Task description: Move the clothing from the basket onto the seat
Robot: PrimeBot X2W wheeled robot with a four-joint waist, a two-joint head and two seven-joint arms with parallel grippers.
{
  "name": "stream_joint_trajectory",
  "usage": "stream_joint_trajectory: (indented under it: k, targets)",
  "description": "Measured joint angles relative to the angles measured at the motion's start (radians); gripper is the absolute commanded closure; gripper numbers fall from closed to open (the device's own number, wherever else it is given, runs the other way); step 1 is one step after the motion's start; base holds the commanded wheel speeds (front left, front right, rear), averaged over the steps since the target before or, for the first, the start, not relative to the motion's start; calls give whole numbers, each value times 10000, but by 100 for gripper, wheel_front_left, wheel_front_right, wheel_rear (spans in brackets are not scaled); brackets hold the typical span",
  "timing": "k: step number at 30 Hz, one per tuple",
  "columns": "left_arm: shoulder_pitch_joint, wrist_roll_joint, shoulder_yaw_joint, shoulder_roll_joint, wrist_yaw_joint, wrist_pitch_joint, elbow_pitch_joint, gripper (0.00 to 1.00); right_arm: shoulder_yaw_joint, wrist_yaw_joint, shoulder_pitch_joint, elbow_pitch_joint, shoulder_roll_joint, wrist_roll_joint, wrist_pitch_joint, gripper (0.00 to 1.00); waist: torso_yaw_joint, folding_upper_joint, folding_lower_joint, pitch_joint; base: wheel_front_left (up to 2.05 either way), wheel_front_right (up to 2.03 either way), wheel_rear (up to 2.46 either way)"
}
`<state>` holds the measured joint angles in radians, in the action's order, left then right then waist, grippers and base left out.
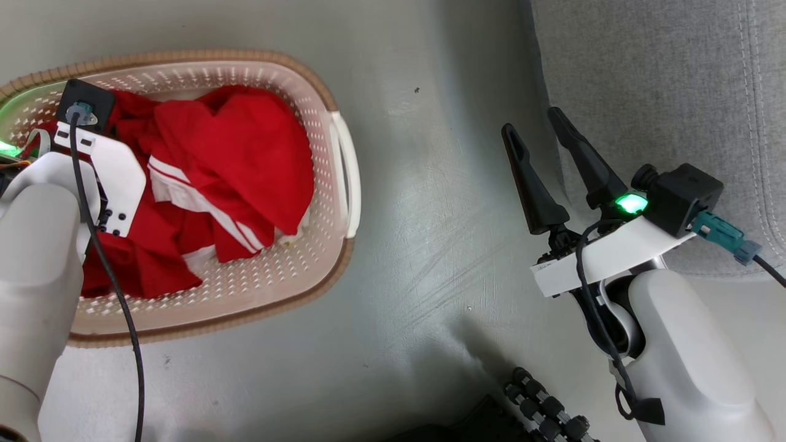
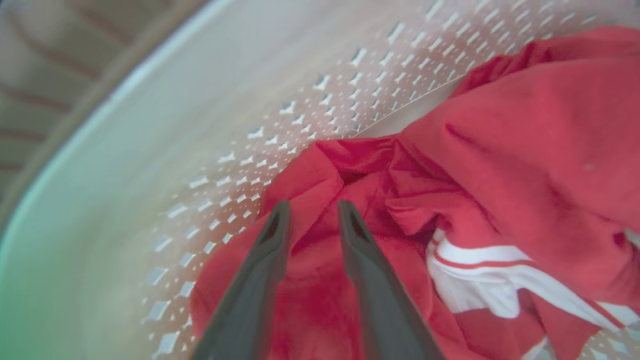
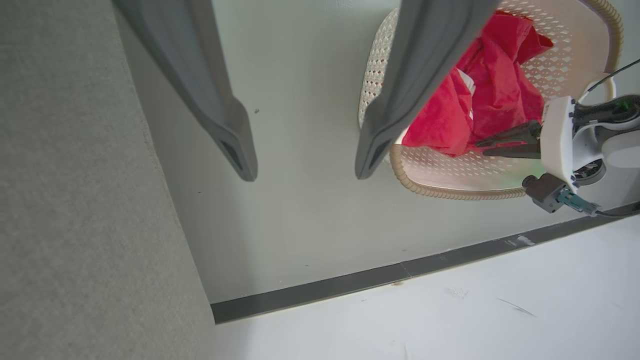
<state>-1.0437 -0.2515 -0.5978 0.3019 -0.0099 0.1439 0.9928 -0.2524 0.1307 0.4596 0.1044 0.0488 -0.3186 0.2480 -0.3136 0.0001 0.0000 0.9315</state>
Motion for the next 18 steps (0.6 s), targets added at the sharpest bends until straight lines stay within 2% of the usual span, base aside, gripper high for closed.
stream_joint_trajectory:
  k: [1, 2, 7, 18]
  targets:
    - [-1, 0, -13, 2, -4, -2, 10, 96, -6, 0, 0, -2, 0, -13, 0, 0, -19, 0, 1, -6, 0, 0, 0]
    - [-1, -2, -27, -36, -8, -6, 25, 100, -6, 0, 0, -8, -2, -21, 0, 0, -37, 0, 0, -13, 0, 0, 0]
    - [58, -36, -94, -384, -121, -15, 165, 100, 0, 0, -1, -15, -8, -71, 0, 0, -86, 0, 0, -76, 0, 0, 0]
    - [58, -247, 21, -635, -245, -194, 186, 100, 12, 0, 41, -12, -15, -150, 0, 0, -37, -1, 0, -290, 0, 0, 0]
